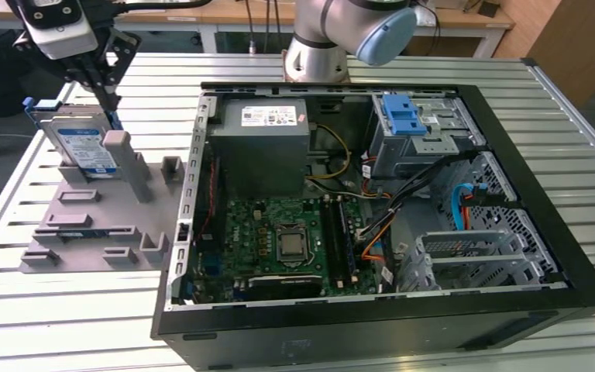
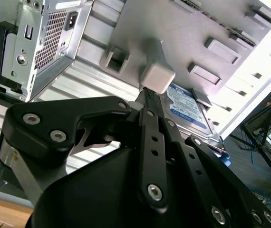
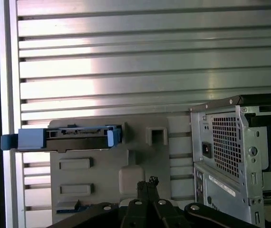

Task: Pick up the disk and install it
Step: 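Reach for the disk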

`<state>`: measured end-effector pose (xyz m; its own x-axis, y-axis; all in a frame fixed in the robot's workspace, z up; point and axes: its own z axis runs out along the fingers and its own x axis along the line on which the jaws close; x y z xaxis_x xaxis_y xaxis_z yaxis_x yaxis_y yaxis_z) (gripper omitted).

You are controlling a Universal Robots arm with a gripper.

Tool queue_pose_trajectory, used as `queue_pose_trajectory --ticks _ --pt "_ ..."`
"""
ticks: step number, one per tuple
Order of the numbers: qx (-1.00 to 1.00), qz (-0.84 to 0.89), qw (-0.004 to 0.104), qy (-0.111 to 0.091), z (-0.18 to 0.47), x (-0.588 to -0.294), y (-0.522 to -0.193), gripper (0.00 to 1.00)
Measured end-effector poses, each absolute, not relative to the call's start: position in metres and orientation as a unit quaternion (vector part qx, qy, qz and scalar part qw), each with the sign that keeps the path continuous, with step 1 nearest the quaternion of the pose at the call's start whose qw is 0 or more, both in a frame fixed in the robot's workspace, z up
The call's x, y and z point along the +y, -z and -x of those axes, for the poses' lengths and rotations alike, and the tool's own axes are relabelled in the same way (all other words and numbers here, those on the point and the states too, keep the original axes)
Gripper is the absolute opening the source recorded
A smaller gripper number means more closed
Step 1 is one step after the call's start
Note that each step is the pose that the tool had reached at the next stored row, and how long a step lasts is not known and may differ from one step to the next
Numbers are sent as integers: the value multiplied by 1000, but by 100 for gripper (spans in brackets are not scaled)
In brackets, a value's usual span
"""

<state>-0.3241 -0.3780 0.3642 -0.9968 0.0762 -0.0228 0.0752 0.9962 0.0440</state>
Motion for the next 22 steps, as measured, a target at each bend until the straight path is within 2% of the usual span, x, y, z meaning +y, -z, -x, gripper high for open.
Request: queue_pose_trajectory --ticks 22 --pt "999 -38 12 -21 373 -369 -359 11"
